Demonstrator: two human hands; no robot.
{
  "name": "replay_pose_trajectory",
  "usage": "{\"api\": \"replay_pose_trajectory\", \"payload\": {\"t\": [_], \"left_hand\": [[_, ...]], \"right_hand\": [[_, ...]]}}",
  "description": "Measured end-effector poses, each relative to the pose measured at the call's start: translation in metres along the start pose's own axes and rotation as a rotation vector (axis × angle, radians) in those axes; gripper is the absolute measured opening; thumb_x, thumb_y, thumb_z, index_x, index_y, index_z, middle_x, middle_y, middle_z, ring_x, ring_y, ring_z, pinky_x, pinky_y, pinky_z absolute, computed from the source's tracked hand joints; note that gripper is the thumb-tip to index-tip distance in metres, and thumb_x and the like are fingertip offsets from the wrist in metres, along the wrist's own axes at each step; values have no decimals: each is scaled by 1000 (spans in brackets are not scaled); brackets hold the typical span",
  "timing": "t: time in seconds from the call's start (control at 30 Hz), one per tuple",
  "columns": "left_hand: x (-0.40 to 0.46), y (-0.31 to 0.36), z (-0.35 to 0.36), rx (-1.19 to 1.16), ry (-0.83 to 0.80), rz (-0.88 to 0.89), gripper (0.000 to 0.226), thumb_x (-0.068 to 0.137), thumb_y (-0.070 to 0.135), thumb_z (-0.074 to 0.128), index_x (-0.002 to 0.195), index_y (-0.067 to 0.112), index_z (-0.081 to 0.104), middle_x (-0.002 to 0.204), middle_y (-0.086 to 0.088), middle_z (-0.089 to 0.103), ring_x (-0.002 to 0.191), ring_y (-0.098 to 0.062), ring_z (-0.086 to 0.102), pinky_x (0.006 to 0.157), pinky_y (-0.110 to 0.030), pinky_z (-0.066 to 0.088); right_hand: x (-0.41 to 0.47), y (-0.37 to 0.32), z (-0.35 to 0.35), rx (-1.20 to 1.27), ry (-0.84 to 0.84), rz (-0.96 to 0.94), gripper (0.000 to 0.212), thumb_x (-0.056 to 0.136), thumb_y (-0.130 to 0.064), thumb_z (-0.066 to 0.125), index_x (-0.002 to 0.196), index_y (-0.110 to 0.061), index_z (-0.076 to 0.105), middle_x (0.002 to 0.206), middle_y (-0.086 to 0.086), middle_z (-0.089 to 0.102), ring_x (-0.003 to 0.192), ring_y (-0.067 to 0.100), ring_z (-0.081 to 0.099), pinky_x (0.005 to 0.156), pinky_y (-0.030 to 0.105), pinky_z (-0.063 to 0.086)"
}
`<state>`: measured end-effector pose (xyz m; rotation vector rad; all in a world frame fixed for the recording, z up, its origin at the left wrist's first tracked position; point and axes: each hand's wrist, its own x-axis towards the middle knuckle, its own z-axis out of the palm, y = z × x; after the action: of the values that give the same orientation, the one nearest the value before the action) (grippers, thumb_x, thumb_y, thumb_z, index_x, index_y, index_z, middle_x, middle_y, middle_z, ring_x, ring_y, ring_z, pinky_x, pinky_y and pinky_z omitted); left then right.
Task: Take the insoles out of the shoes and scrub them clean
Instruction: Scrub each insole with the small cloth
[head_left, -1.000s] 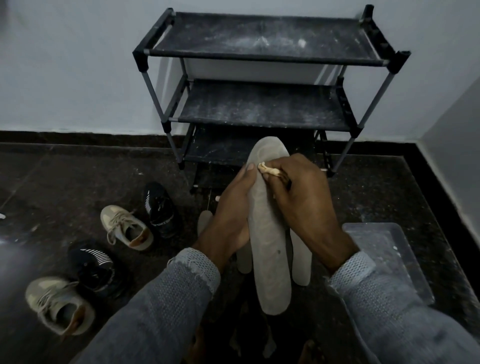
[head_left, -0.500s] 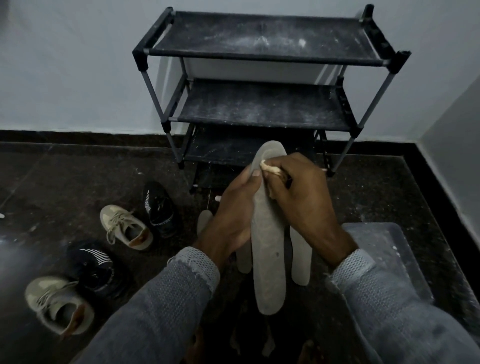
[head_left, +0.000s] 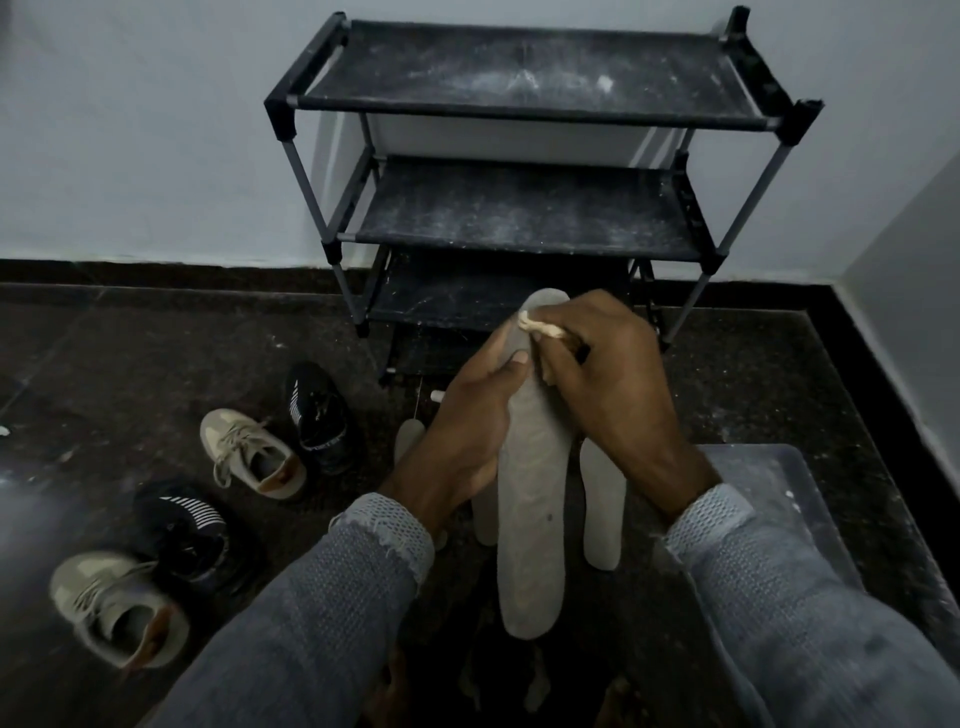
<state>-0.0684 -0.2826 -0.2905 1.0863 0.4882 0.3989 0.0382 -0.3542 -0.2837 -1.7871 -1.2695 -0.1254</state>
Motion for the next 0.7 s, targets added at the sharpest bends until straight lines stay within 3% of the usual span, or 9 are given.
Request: {"api": "replay_pose_trajectory", "payload": {"t": [0.13, 0.33, 0.53, 0.7], "left_hand": [[-1, 0, 1, 34, -34, -6, 42, 102, 5, 33, 140, 21, 43, 131, -10, 58, 112, -22, 61, 88, -32, 54], [2, -1, -3, 74, -18, 29, 52, 97, -7, 32, 143, 14, 40, 137, -17, 52, 125, -30, 52, 103, -41, 44], [3, -3, -4, 104, -25, -11, 55, 95, -9, 35, 144, 17, 39, 135, -15, 55, 121, -31, 55, 100, -46, 46], [2, 0, -4, 56, -36, 7, 57, 92, -14, 36, 141, 15, 42, 131, -17, 56, 116, -27, 58, 93, -35, 50]], "right_hand": [[4, 14, -9, -69, 112, 116, 16, 88, -7, 63, 100, -12, 73, 91, 6, 68, 83, 9, 57, 76, 12, 41], [-3, -3, 4, 24, -37, -62, 18, 85, -4, 63, 100, -9, 73, 92, 5, 67, 85, 10, 59, 79, 18, 47], [4, 13, -5, -70, 105, 101, 17, 87, -5, 63, 100, -10, 74, 89, 7, 67, 81, 10, 57, 74, 12, 42], [-2, -6, 6, 24, -41, -57, 19, 87, -7, 62, 103, -8, 72, 95, 6, 65, 86, 9, 59, 79, 15, 46]]}}
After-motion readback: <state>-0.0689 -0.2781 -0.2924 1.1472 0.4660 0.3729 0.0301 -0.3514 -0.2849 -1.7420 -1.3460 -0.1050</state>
